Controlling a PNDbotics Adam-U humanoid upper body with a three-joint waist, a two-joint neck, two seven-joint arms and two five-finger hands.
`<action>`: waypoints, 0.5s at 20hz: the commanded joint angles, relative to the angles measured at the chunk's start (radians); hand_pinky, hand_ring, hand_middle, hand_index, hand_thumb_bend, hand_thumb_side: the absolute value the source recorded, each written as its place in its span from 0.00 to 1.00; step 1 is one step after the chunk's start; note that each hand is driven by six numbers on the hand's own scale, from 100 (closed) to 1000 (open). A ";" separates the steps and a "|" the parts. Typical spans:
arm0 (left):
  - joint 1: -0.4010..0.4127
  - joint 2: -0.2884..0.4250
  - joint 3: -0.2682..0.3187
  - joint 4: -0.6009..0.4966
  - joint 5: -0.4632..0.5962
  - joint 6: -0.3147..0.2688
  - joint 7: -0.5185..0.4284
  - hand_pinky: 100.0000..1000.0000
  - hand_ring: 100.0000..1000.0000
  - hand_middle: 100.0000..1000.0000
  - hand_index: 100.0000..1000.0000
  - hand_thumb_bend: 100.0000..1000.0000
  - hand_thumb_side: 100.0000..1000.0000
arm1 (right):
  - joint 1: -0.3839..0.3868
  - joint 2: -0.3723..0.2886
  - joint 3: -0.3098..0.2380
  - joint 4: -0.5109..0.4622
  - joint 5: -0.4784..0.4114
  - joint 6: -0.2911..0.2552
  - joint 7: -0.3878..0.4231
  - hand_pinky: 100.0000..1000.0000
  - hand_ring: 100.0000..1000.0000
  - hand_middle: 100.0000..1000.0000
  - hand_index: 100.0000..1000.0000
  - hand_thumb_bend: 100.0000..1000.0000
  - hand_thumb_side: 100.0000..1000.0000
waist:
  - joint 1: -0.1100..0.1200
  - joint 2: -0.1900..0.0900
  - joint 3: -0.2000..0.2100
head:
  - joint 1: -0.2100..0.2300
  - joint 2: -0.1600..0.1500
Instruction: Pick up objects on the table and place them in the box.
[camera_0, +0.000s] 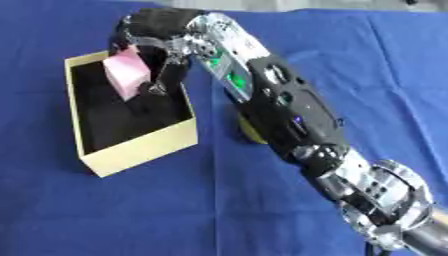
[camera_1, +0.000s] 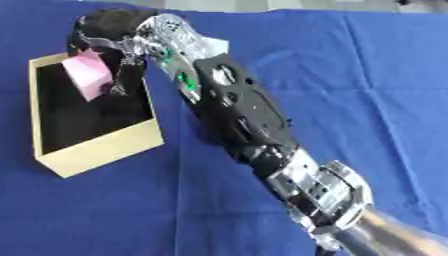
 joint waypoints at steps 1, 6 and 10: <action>-0.006 0.019 0.002 -0.017 0.002 0.001 -0.006 0.69 0.78 0.72 0.80 0.17 0.55 | -0.016 -0.019 -0.017 -0.017 0.031 -0.018 0.030 0.89 0.93 0.80 0.93 0.21 0.05 | 0.009 -0.022 -0.001 | 0.002 -0.008; -0.004 0.016 0.001 -0.017 0.005 0.003 -0.010 0.68 0.78 0.72 0.80 0.17 0.55 | -0.013 -0.018 -0.023 -0.013 0.036 -0.026 0.034 0.89 0.93 0.79 0.93 0.21 0.08 | 0.011 -0.020 -0.002 | -0.001 -0.009; -0.003 0.013 0.000 -0.017 0.007 0.005 -0.013 0.68 0.78 0.72 0.80 0.17 0.56 | -0.011 -0.017 -0.023 -0.010 0.035 -0.025 0.022 0.89 0.95 0.82 0.94 0.21 0.09 | 0.012 -0.018 -0.002 | -0.003 -0.011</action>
